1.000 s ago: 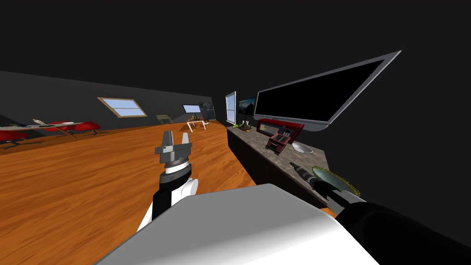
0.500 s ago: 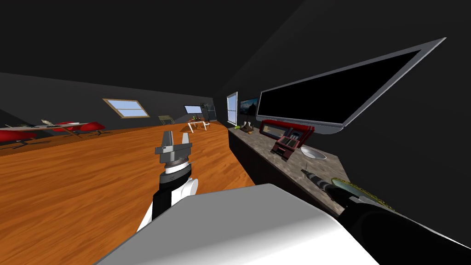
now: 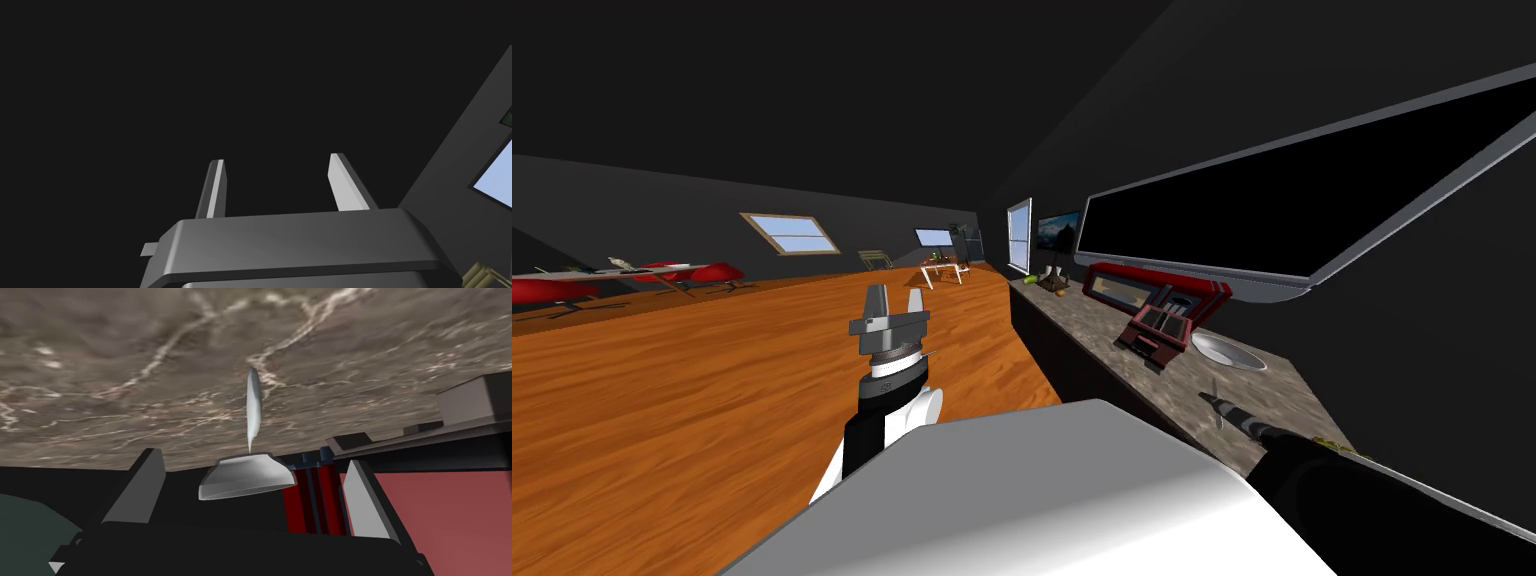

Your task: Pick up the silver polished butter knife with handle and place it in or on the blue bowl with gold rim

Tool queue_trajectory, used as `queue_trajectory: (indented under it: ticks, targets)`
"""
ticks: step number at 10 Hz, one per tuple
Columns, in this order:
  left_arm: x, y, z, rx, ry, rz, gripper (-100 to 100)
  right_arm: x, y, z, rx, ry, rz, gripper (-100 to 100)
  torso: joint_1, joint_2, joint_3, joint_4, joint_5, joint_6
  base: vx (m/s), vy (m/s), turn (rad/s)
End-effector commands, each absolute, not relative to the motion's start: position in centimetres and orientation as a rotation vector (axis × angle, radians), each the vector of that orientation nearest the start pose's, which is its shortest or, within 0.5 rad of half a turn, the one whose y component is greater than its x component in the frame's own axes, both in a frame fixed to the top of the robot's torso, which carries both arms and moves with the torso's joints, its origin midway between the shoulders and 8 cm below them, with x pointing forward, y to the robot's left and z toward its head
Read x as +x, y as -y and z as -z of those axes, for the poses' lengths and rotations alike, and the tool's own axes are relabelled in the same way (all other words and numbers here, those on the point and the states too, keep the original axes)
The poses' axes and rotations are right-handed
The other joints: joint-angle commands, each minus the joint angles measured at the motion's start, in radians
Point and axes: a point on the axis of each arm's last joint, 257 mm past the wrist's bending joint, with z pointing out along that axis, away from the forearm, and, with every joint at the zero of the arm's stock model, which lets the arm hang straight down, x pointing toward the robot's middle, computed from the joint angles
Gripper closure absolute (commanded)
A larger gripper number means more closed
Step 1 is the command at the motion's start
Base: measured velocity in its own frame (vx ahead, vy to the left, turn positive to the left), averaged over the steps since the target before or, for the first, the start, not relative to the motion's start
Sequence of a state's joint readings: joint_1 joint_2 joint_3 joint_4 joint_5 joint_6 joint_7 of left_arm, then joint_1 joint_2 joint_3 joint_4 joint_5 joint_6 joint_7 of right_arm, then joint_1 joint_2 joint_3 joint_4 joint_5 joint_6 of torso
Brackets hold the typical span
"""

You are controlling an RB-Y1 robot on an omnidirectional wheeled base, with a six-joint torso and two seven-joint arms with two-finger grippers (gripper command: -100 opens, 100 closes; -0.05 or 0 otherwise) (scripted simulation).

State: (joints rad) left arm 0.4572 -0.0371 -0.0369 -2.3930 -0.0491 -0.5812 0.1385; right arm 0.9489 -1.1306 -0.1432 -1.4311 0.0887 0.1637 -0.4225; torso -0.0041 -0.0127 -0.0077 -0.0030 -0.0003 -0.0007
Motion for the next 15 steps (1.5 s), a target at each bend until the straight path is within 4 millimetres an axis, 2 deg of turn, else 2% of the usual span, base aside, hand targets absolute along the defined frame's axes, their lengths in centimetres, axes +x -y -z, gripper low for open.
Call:
queue_trajectory:
  ticks: [1,5,6,7,8,9,12,13,15]
  targets:
    - [30.4,-25.4,-9.9,-0.508,-0.417,1.498,0,9.3,74.6,32.7,1.275,-1.963,0.359,-100,0.000,0.000,0.000,0.000,0.000,0.000,0.125,-0.034,0.020]
    - [30.4,-25.4,-9.9,-0.508,-0.417,1.498,0,2.6,76.4,33.5,1.310,-2.047,0.520,-100,0.000,0.004,0.002,0.001,0.000,0.000,0.130,-0.042,0.035]
    - [30.4,-25.4,-9.9,-0.508,-0.417,1.498,0,1.9,76.4,33.7,1.315,-2.056,0.530,-100,-0.002,0.002,0.001,0.000,0.000,0.000,0.159,-0.074,0.040]
    - [30.4,-25.4,-9.9,-0.508,-0.417,1.498,0,2.6,76.1,33.6,1.311,-2.047,0.519,-100,-0.002,0.002,0.001,0.000,-0.001,0.000,0.067,-0.029,0.010]
    - [30.4,-25.4,-9.9,-0.508,-0.417,1.498,0,2.4,76.2,33.7,1.312,-2.048,0.521,0,0.000,0.006,0.003,0.001,0.000,0.000,0.013,-0.006,0.003]
    - [30.4,-25.4,-9.9,-0.508,-0.417,1.498,0,2.1,76.3,34.3,1.320,-2.039,0.524,-100,0.002,0.010,0.006,0.002,0.000,0.000,0.007,-0.028,0.068]
    - [30.4,-25.4,-9.9,-0.508,-0.417,1.498,0,1.9,76.4,34.7,1.326,-2.034,0.525,-100,0.000,0.013,0.007,0.003,0.000,0.001,0.004,-0.039,0.032]
    - [30.4,-25.4,-9.9,-0.508,-0.417,1.498,0,1.9,76.4,34.7,1.325,-2.035,0.525,100,0.001,0.013,0.007,0.003,0.000,0.001,0.000,0.000,0.000]
    - [30.4,-25.4,-9.9,-0.508,-0.417,1.498,0,1.7,76.5,34.7,1.327,-2.035,0.532,100,0.003,0.013,0.008,0.004,0.000,0.000,-0.001,-0.002,-0.006]
